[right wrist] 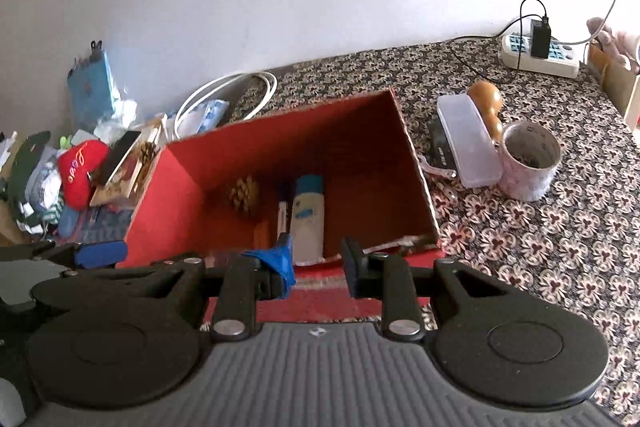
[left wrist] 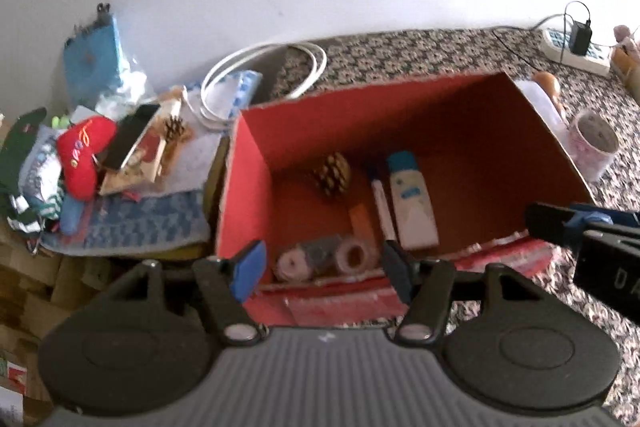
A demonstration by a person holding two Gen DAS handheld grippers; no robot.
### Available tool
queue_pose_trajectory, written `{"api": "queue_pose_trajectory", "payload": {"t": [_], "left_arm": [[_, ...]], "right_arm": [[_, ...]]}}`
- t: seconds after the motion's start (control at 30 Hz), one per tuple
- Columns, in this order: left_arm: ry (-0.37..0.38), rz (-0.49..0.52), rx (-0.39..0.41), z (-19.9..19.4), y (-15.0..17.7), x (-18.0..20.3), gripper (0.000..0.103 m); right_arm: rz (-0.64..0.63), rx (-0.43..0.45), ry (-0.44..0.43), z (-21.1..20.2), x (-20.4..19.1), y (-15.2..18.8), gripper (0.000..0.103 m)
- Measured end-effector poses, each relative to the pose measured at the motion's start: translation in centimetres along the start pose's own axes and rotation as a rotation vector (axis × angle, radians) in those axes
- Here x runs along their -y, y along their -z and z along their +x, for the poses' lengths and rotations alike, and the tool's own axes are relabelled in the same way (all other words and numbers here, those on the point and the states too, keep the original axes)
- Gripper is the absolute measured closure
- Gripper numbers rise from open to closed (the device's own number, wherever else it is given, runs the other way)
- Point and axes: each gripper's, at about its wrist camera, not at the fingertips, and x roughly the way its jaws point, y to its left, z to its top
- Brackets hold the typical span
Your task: Organize rigid objects
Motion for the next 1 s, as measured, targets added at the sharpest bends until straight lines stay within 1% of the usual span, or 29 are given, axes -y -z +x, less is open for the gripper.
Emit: {"api": "queue_pose_trajectory", "payload": {"t": [0.1,0.17,0.3,0.57,0.77,1.0], "left_arm": [[0.008,-0.02,0.011,0.5,-0.5,-0.6,0.039],[0.0,-0.036,0.018,0.9,-0.7,-0.9,0.039],[0.008,-0.068,0.016,1.8,-1.1,-1.6,0.039],[0.006,-0.062,0.028,3.7,-1.5,-1.9,0.039],[0.024,-0.07,0.019,5.3,-1.7,-1.8,0.039],[0.032,-0.065,0.023,6.9,-1.5,-1.5,0.039]], "right_arm": [[-0.007,0.0,0.005,0.7,-0.2,-0.1,0.094],[-0.012,-0.001,0.0,1.2,-0.3,-0.2,0.094],[-0.024,0.013,0.005,2.0,-0.6,-0.5,0.094],[-0.034,0.036,0.026,4.0,-0.6,-0.7,0.094],[-0.057,0.077,0.047,5.1,-0.7,-0.6,0.094],[-0.057,0.1,0.044,6.5,-0.3,-0.6,0.094]]}}
